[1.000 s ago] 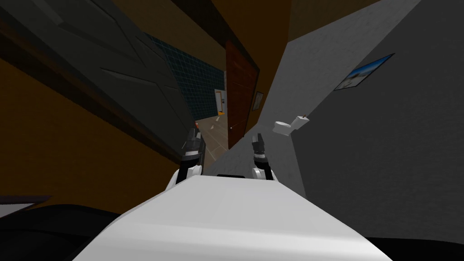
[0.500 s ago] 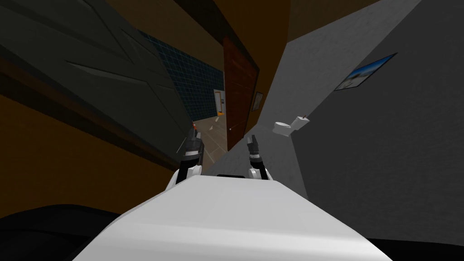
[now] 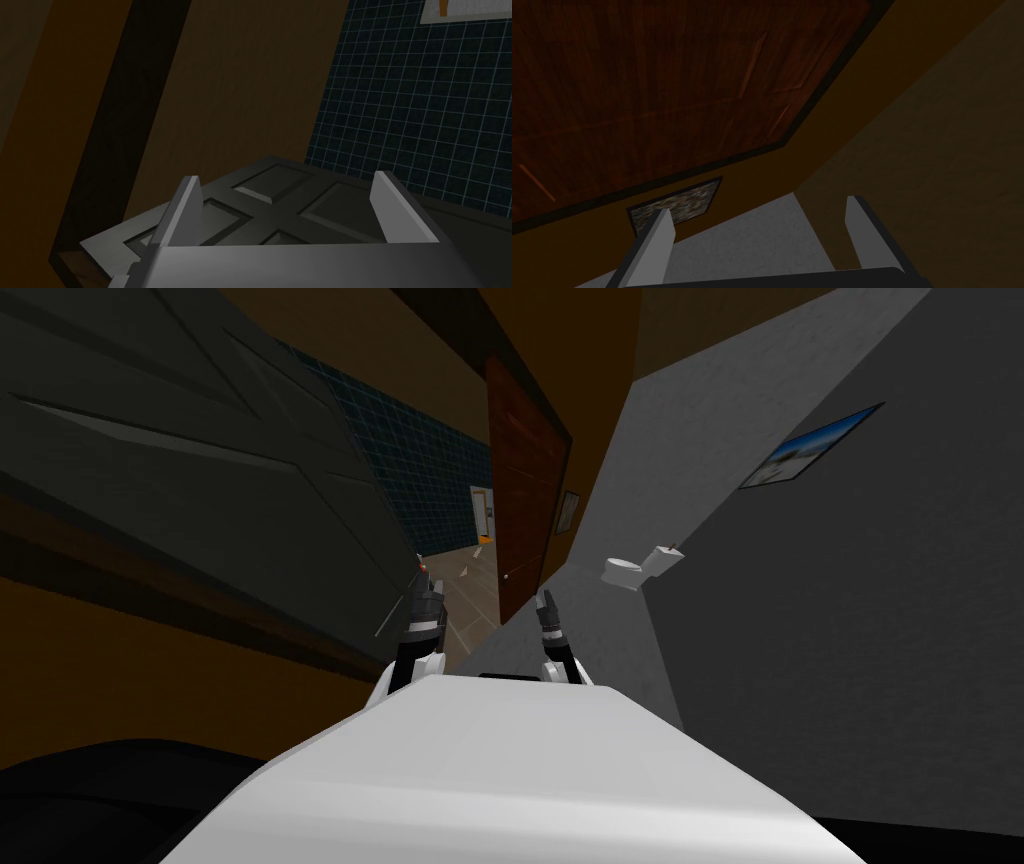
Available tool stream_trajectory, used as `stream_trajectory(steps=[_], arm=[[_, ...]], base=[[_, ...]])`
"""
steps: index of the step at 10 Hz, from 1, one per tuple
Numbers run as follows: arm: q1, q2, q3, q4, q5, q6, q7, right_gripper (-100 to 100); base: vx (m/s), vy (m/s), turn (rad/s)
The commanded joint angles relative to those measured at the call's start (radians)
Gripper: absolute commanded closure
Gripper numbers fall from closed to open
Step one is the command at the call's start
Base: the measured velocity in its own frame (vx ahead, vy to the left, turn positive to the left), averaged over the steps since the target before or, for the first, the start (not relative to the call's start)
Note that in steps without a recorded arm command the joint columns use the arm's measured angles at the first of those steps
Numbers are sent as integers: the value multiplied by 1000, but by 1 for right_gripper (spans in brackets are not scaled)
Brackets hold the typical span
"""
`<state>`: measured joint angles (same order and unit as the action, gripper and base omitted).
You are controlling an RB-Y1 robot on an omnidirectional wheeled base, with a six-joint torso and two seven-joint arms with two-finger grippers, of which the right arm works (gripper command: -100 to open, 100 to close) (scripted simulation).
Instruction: Push the door open
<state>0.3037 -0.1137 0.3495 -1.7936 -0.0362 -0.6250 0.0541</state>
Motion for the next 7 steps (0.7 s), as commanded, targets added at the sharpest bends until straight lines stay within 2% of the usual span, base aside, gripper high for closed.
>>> stream_trajectory(steps=[1, 7], arm=[[-16, 0, 23, 32, 0, -2, -4, -100], [-62, -8, 104, 149, -2, -19, -24, -100]], base=[[113, -40, -12], [97, -25, -13]])
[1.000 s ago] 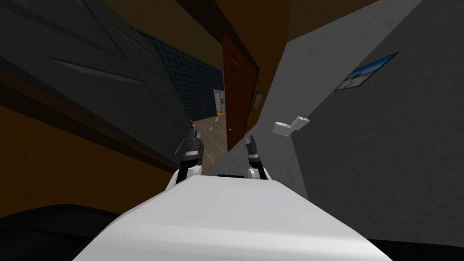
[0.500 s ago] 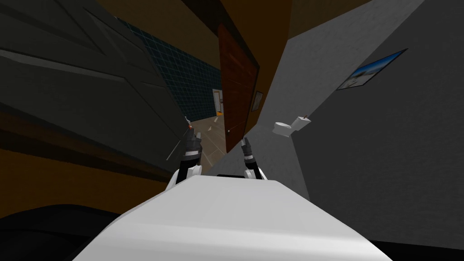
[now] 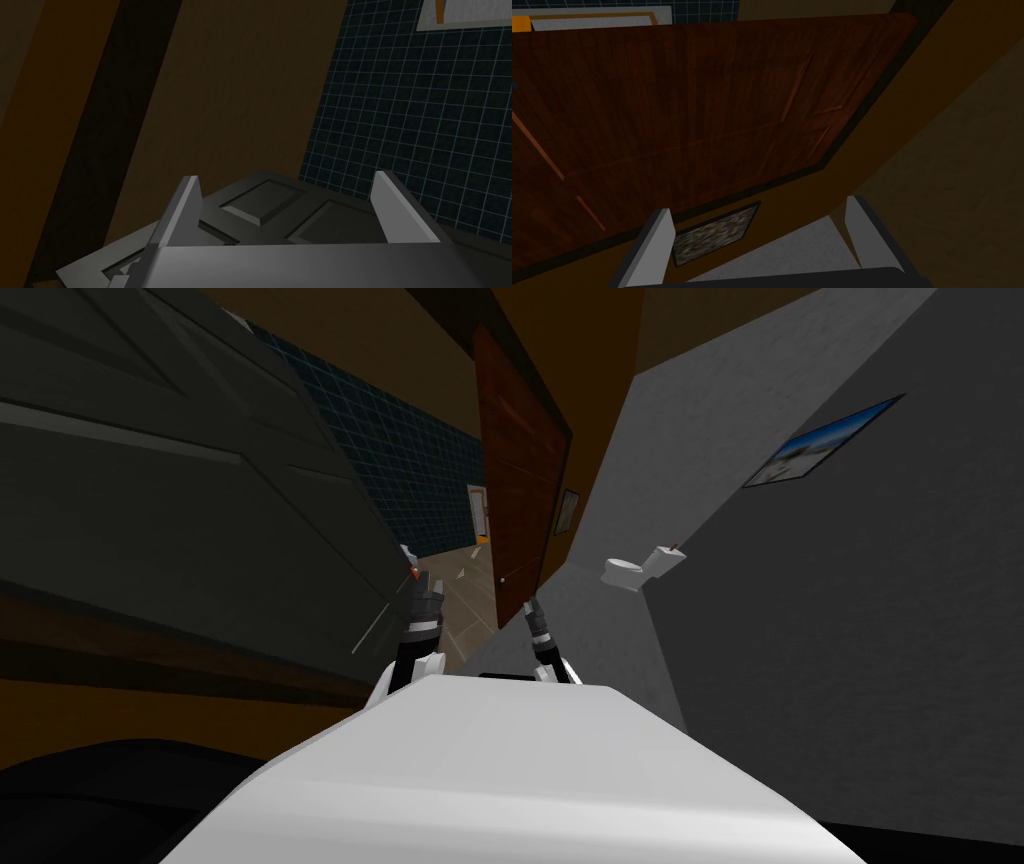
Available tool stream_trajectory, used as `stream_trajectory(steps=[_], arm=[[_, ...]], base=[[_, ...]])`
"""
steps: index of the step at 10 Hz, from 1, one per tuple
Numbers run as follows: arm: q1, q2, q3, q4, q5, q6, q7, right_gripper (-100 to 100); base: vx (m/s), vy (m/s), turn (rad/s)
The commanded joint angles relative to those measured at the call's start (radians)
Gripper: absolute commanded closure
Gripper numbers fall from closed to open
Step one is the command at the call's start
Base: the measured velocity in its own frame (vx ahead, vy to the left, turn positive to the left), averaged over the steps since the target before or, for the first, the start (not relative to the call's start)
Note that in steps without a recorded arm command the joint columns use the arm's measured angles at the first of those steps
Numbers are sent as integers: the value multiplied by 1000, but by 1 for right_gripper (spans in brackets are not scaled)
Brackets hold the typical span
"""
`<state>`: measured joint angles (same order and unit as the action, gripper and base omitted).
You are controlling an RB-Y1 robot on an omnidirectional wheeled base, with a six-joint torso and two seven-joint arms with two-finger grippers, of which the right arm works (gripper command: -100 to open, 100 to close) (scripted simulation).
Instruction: Push the door open
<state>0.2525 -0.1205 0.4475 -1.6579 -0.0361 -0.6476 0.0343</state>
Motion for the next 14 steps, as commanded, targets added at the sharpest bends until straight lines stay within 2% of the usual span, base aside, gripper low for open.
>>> stream_trajectory(steps=[1, 11, 12, 14], arm=[[-19, -3, 19, 32, -2, 0, -8, -100], [-95, -15, 153, 224, -5, -27, -40, -100], [-110, -17, 179, 262, -5, -33, -46, -100], [-125, -19, 204, 298, -6, -38, -52, -100]], base=[[100, -28, -9], [104, -23, -12], [125, -24, -17], [128, -26, -15]])
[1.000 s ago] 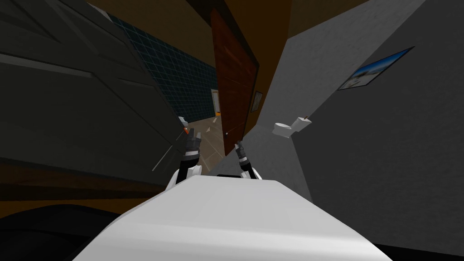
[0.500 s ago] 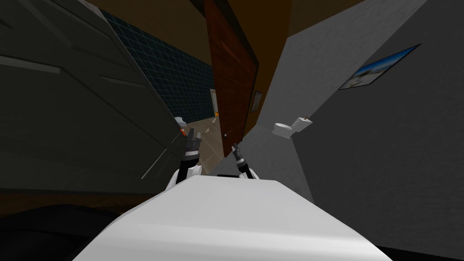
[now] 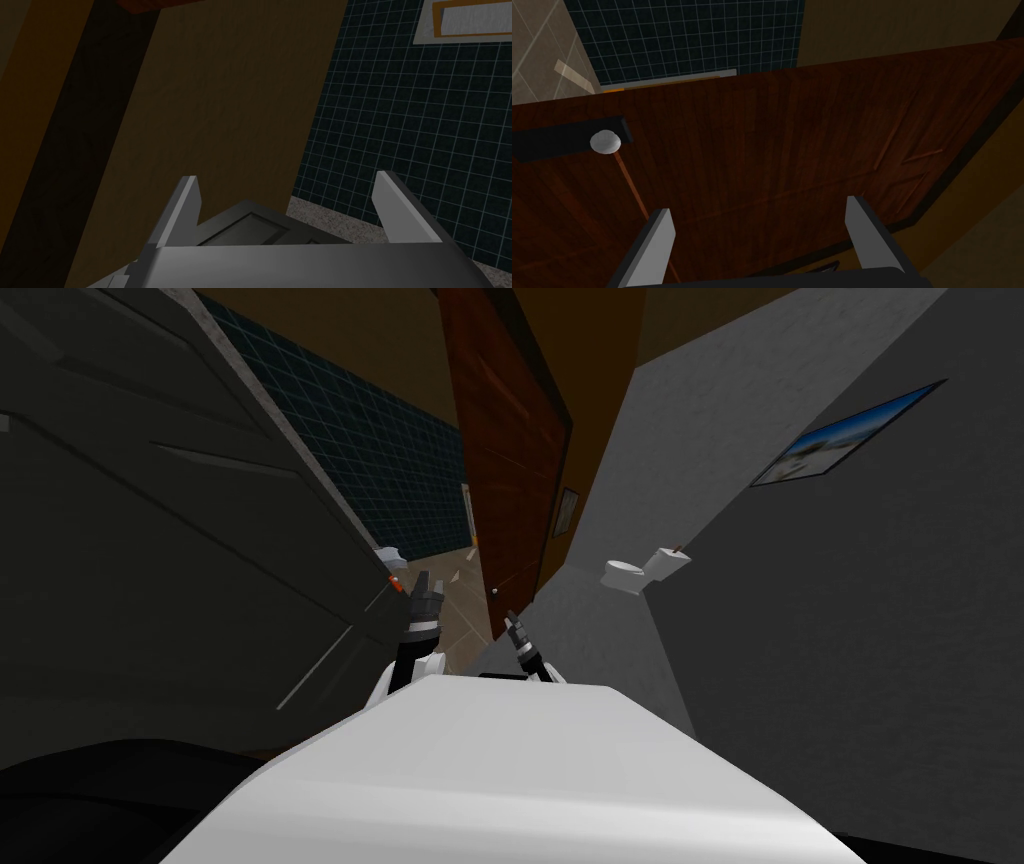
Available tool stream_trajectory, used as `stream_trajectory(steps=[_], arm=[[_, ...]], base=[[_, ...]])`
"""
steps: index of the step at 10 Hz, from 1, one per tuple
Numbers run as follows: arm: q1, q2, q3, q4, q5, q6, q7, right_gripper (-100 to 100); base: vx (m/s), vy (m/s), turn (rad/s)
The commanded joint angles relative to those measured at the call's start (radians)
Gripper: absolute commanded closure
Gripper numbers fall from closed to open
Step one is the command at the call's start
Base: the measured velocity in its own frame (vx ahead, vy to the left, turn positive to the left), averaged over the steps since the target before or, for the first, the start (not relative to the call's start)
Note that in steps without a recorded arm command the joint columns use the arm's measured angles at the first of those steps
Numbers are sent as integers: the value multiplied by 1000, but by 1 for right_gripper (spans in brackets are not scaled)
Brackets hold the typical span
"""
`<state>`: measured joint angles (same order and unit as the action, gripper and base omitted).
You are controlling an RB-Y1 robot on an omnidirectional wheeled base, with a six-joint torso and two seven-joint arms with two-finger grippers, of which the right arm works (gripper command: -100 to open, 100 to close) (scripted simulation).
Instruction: Push the door open
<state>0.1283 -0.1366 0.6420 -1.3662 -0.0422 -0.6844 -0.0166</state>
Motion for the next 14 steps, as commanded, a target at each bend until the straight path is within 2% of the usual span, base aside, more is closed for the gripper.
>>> stream_trajectory(steps=[1, 3, 5, 6, 8, 9, 13, 14], arm=[[-14, -5, 34, 42, 0, -6, -8, -100], [-29, -6, 59, 78, -1, -12, -14, -100], [-55, -10, 105, 144, -2, -21, -25, -100], [-55, -10, 105, 144, -2, -21, -25, -100], [-68, -11, 128, 176, -2, -26, -30, -100], [-81, -13, 150, 208, -3, -31, -36, -100], [-103, -15, 188, 263, -3, -39, -45, -100], [-114, -16, 207, 291, -4, -43, -50, -100]], base=[[155, -51, -18], [138, -36, -10], [136, -29, -23], [114, -9, -2], [95, -6, -10], [132, -7, -19], [114, -28, -8], [134, -5, -16]])
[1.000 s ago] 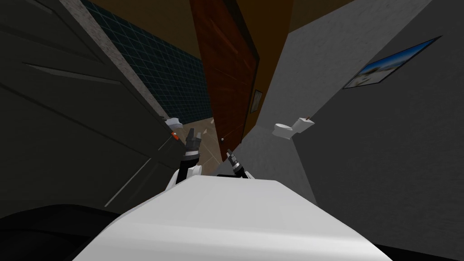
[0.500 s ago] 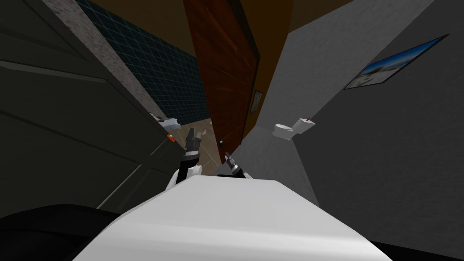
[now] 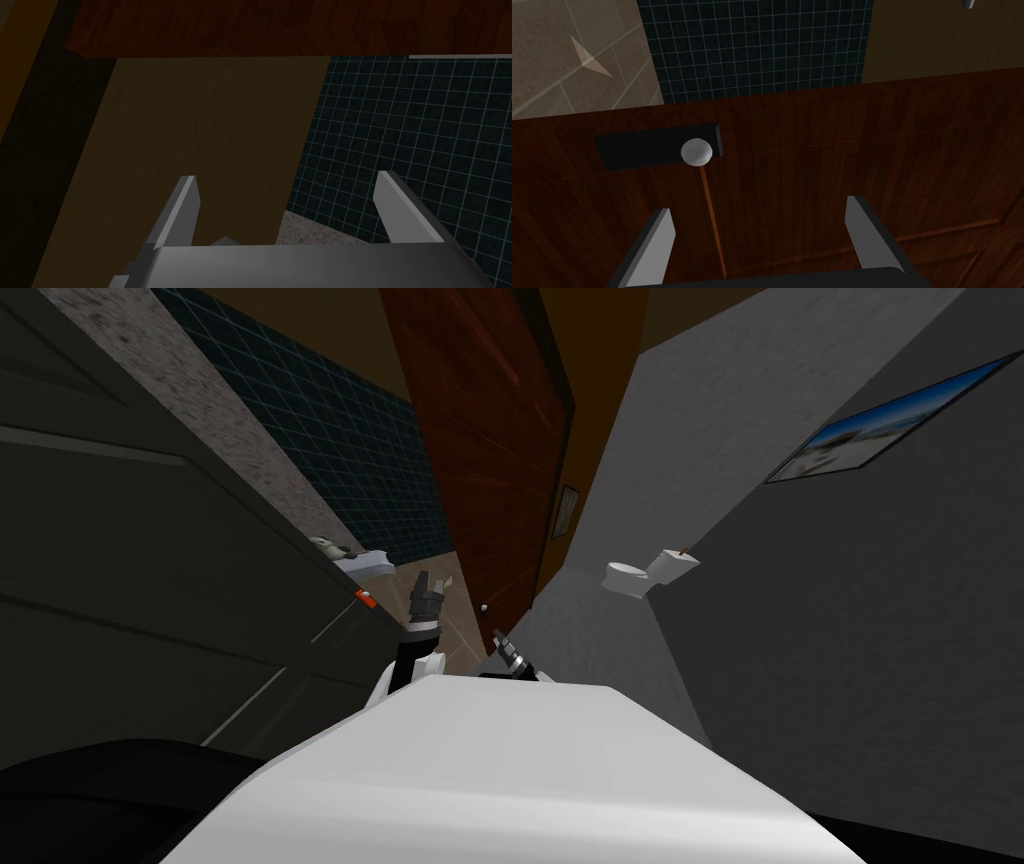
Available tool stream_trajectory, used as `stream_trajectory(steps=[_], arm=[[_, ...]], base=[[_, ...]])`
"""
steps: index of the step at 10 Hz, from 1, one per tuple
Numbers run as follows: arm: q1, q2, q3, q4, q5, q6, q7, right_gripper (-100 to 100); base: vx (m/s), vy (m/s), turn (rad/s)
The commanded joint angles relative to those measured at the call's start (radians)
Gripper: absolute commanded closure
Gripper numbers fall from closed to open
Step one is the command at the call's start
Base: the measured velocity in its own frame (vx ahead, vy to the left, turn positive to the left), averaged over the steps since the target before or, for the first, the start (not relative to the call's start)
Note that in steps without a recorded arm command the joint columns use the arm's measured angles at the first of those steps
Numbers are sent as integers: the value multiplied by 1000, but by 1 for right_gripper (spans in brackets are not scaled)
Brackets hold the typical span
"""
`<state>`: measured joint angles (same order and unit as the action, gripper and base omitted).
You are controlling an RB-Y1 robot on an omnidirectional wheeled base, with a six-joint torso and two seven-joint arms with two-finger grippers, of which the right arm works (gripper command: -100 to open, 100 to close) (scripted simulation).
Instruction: Push the door open
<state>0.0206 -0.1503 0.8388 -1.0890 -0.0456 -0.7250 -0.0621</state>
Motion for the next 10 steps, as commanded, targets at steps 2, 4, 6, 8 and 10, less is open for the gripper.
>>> stream_trajectory(steps=[2, 4, 6, 8, 10], arm=[[-24, -5, 42, 59, -1, -8, -12, -100], [-37, -6, 65, 91, -2, -13, -17, -100], [-49, -7, 86, 122, -2, -18, -22, -100], [-63, -9, 111, 158, -3, -23, -28, -100], [-62, -2, 100, 157, -2, -25, -25, -100]], base=[[167, 3, -15], [193, -21, -13], [140, -29, -9], [137, -8, 1], [64, 46, 35]])
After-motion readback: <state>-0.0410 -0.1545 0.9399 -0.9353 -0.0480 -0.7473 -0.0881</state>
